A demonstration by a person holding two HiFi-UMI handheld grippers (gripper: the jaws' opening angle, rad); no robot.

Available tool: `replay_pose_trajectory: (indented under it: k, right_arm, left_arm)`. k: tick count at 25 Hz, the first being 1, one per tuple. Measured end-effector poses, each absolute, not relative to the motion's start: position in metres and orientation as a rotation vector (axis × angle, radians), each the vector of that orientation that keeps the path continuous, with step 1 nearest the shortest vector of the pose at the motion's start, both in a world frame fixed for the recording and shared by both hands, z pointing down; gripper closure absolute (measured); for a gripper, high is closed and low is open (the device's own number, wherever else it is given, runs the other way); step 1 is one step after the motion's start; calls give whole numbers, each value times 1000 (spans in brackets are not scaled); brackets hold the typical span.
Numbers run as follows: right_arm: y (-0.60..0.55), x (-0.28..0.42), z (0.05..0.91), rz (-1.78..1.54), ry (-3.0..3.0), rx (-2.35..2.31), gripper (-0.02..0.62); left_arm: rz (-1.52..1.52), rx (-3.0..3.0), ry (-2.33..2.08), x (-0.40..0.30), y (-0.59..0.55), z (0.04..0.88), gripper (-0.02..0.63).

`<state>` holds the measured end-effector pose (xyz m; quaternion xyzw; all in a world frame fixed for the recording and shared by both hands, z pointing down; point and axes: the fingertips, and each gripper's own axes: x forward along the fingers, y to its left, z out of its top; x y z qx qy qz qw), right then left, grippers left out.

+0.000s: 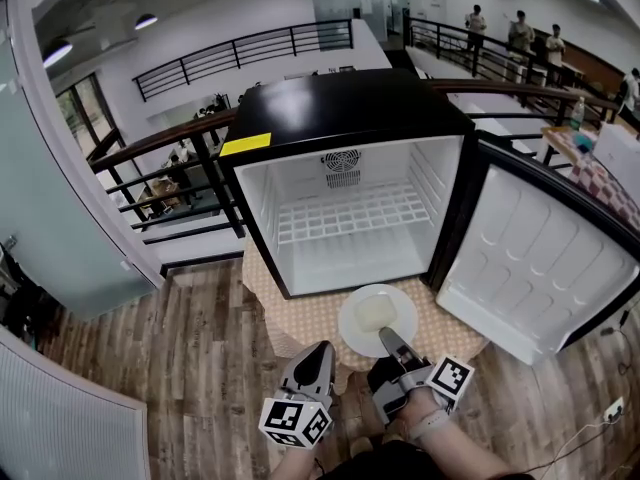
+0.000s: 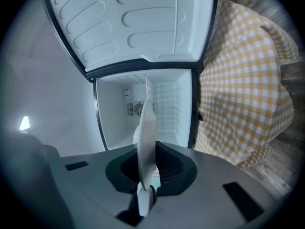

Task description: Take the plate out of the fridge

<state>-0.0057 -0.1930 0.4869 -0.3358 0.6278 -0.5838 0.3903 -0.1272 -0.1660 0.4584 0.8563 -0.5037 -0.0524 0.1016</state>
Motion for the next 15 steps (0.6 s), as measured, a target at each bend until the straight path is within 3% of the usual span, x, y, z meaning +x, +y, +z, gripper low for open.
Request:
replay_pose_trajectory:
  k: [15]
  right_arm:
    - [-210,-10,480,-1507,1627,-826,549]
  left_arm:
    - [-182,2517,-1542,-131,-179,441,598]
